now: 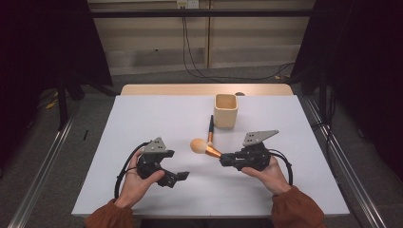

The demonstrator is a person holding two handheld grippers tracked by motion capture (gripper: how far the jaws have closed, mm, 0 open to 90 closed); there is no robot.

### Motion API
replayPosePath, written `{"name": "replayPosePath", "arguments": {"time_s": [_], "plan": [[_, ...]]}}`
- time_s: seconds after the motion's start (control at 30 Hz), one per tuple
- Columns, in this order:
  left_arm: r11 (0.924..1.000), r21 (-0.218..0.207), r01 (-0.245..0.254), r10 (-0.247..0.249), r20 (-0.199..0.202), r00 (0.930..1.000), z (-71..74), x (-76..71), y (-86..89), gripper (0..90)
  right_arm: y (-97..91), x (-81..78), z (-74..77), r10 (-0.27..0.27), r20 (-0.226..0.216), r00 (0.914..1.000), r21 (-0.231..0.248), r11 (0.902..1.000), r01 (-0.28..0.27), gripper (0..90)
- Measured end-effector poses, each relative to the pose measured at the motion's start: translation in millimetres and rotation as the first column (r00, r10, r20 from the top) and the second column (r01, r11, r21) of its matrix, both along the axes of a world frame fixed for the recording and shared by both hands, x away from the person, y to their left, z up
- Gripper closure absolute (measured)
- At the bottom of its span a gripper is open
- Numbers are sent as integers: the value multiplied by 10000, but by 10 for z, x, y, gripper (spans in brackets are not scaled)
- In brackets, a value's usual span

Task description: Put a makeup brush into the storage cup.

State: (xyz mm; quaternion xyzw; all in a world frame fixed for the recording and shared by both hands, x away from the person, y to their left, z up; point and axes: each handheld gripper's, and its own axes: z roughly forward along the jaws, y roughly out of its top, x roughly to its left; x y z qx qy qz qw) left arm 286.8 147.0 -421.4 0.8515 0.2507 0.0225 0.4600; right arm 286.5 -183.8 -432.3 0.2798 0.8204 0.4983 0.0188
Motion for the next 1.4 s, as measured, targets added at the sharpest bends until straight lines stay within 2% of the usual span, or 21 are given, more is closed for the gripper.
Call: {"name": "replayPosePath", "arguments": {"time_s": [0.07, 0.13, 0.33, 0.5, 0.57, 0.63, 0.7, 0.93, 1.13, 1.27, 1.4], "plan": [[9999, -103, -62, 64, 196, 9998, 0, -18, 5, 40, -4, -4, -5, -34, 52, 10000, 273, 9996, 32, 752], [9997, -245, -67, 70, 129, 9999, -6, -16, 15, 40, -2, -13, -13, -94, 107, 9999, 519, 9986, 89, 751], [9989, -324, -339, 346, 229, 9991, -30, -20, 33, 40, -4, -64, 9, -295, 530, 9982, 1025, 9944, 240, 751], [9971, -415, -637, 652, 352, 9973, -27, -35, 47, 52, -40, -97, 40, -507, 665, 9965, 1649, 9855, 391, 751], [9966, -447, -692, 711, 423, 9966, -26, -38, 51, 52, -48, -111, 39, -722, 728, 9947, 1886, 9804, 573, 751], [9968, -446, -669, 688, 420, 9967, -25, -40, 51, 52, -45, -121, 39, -686, 718, 9951, 2157, 9751, 517, 751], [9967, -502, -645, 667, 421, 9969, -27, -46, 43, 52, -27, -133, 51, -657, 810, 9945, 2172, 9750, 467, 752], [9961, -597, -654, 686, 533, 9962, -30, -66, 23, 52, -7, -136, 61, -636, 911, 9938, 2731, 9613, 365, 751], [9928, -895, -802, 878, 846, 9925, -1, -92, 0, 48, -21, -139, 107, -702, 1088, 9916, 3057, 9515, 339, 751], [9921, -1031, -711, 817, 1023, 9914, 37, -109, -45, 48, -23, -139, 136, -714, 1203, 9902, 3235, 9458, 289, 751], [9913, -1230, -476, 603, 1022, 9929, 75, -125, -100, 48, -15, -144, 171, -688, 1278, 9894, 3344, 9421, 223, 751]]}}
